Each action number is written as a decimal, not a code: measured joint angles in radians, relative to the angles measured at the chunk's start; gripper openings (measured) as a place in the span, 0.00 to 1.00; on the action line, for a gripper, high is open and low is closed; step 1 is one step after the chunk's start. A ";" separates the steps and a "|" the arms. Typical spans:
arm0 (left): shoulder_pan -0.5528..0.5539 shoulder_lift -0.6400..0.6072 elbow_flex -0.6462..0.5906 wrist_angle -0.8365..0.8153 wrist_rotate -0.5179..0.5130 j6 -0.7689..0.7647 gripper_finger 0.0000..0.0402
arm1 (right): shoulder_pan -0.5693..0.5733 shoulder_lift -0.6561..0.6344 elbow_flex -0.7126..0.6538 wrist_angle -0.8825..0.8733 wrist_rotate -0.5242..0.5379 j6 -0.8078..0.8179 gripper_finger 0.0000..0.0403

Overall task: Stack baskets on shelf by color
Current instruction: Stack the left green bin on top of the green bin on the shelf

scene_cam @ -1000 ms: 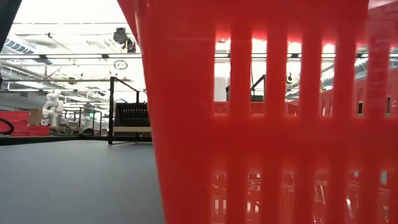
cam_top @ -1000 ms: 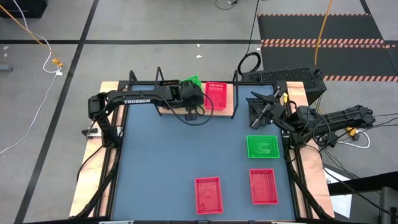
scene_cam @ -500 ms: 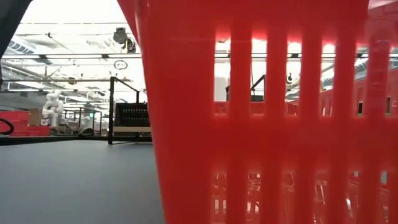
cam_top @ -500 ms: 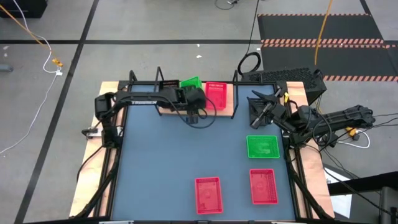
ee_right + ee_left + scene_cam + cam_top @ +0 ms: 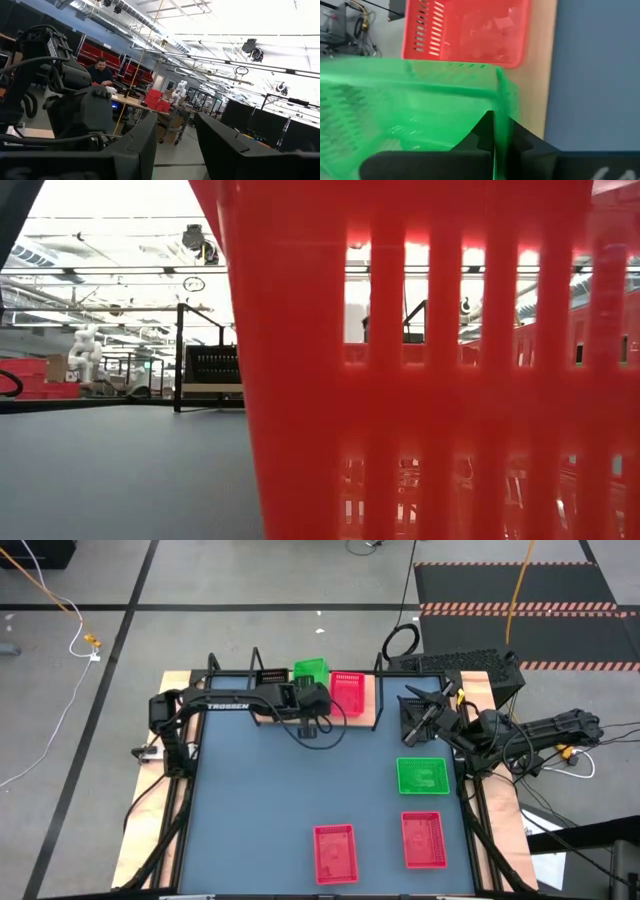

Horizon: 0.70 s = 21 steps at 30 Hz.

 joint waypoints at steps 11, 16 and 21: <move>0.002 -0.009 0.000 -0.034 0.000 0.019 0.07 | 0.000 0.000 0.000 0.015 -0.003 0.000 0.32; 0.003 -0.009 0.000 -0.054 0.000 0.011 0.05 | 0.000 0.000 0.000 0.016 -0.003 0.000 0.32; 0.011 -0.009 0.000 -0.056 0.001 0.018 0.02 | 0.000 0.000 0.000 0.016 -0.004 -0.004 0.32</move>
